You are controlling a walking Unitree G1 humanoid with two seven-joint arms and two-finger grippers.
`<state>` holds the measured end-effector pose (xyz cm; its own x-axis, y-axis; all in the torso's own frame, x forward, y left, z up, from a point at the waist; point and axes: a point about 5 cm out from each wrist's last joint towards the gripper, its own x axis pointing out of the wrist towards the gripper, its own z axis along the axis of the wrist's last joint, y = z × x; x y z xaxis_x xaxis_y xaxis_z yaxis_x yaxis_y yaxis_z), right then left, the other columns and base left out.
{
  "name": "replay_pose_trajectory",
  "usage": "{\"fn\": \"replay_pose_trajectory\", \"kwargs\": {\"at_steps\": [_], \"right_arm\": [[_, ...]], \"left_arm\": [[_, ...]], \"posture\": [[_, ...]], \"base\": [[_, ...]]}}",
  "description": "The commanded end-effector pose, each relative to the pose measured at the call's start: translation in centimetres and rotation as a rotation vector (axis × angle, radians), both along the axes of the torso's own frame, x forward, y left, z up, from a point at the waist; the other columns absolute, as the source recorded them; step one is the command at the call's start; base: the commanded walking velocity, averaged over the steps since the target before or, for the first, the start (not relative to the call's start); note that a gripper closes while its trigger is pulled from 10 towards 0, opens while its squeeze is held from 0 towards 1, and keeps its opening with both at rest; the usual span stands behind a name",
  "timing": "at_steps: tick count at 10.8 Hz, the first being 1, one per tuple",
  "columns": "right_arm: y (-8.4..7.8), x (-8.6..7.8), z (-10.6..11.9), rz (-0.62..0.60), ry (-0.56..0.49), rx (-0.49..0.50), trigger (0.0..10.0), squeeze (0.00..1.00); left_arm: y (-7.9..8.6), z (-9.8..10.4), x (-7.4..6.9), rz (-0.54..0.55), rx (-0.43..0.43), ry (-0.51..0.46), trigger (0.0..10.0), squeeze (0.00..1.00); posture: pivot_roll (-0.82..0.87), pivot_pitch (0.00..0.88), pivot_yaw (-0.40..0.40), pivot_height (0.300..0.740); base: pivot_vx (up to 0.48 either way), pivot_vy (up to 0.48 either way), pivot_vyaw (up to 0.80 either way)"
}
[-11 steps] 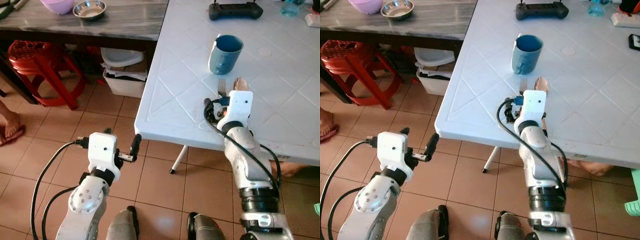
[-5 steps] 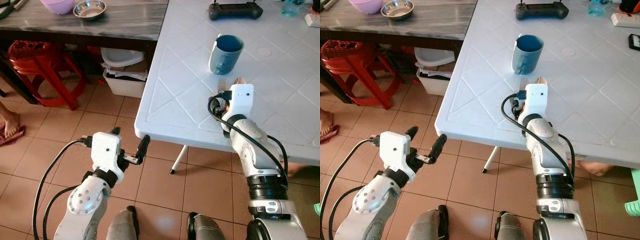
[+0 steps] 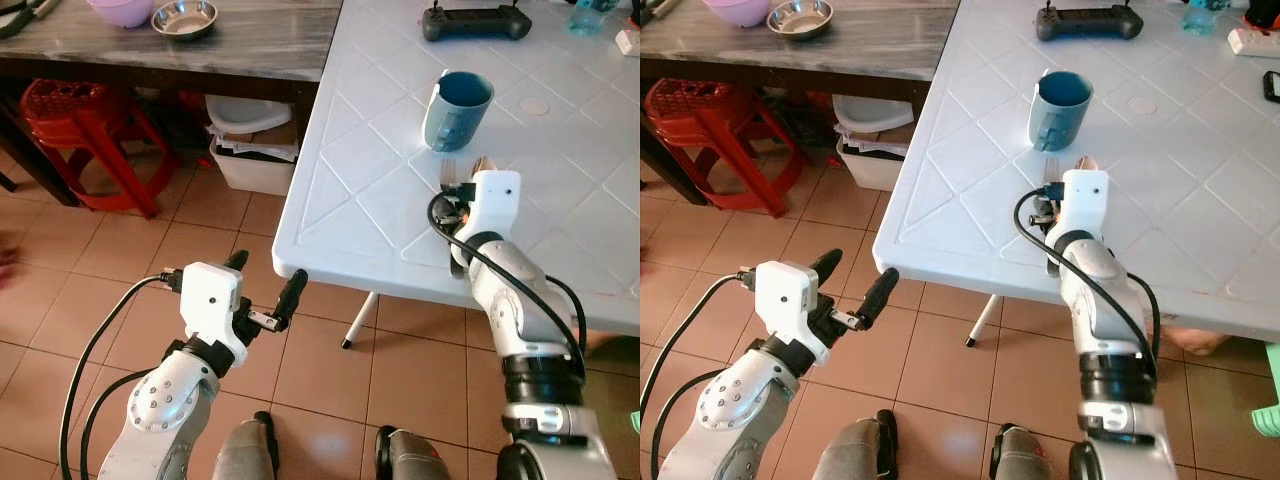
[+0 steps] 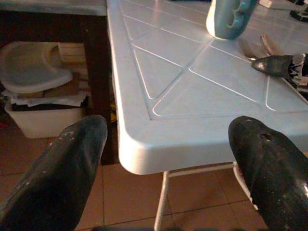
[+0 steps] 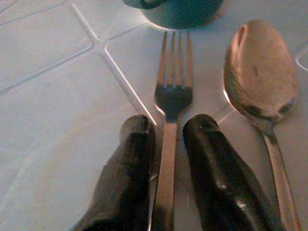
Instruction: Setting the table
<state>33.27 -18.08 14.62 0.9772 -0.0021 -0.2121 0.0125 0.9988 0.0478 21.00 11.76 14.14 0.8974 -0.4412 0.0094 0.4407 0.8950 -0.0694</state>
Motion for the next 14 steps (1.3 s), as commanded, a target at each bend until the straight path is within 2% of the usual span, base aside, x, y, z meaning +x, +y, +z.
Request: {"fn": "replay_pose_trajectory", "kwargs": {"at_steps": [1,5,7,9,10,12,14], "right_arm": [[-0.2,-1.5,-4.1,-0.024,0.198,0.035,0.0,0.0],[0.7,-2.1,-4.6,-0.049,0.211,0.095,0.0,0.0],[1.9,-2.2,-4.4,-0.022,0.201,0.133,0.0,0.0],[3.3,-2.1,-3.9,-0.008,0.187,0.275,0.0,0.0],[4.0,-1.9,-3.0,0.015,0.149,0.31,0.0,0.0],[5.3,-1.7,-1.9,0.082,0.097,0.308,0.0,0.0],[6.0,-1.0,0.1,0.138,-0.04,0.209,0.0,0.0]], "left_arm": [[-0.1,-0.1,-0.2,-0.007,0.002,0.009,10.0,0.0],[0.0,-0.2,-0.1,0.021,0.007,0.012,10.0,0.0],[0.8,-1.1,0.7,0.141,0.046,0.04,10.0,0.0],[1.2,-1.5,1.0,0.201,0.048,0.062,10.0,0.0],[1.2,-1.6,1.3,0.222,0.058,0.06,10.0,0.0],[1.6,-1.8,2.0,0.274,0.065,0.052,10.0,0.0],[2.7,-1.4,3.2,0.404,0.077,0.012,10.0,0.0]], "posture": [[0.09,0.228,0.043,0.74],[0.09,0.228,0.041,0.74],[0.08,0.224,0.036,0.74],[0.08,0.217,0.029,0.74],[0.08,0.215,0.023,0.74],[0.07,0.198,0.006,0.74],[0.07,0.177,-0.006,0.74]], "base": [[0.0,0.0,0.0],[0.0,0.0,0.0],[0.0,0.0,0.0],[0.0,0.0,0.0],[0.0,0.0,0.0],[0.0,0.48,0.0],[0.0,0.48,0.0]]}}
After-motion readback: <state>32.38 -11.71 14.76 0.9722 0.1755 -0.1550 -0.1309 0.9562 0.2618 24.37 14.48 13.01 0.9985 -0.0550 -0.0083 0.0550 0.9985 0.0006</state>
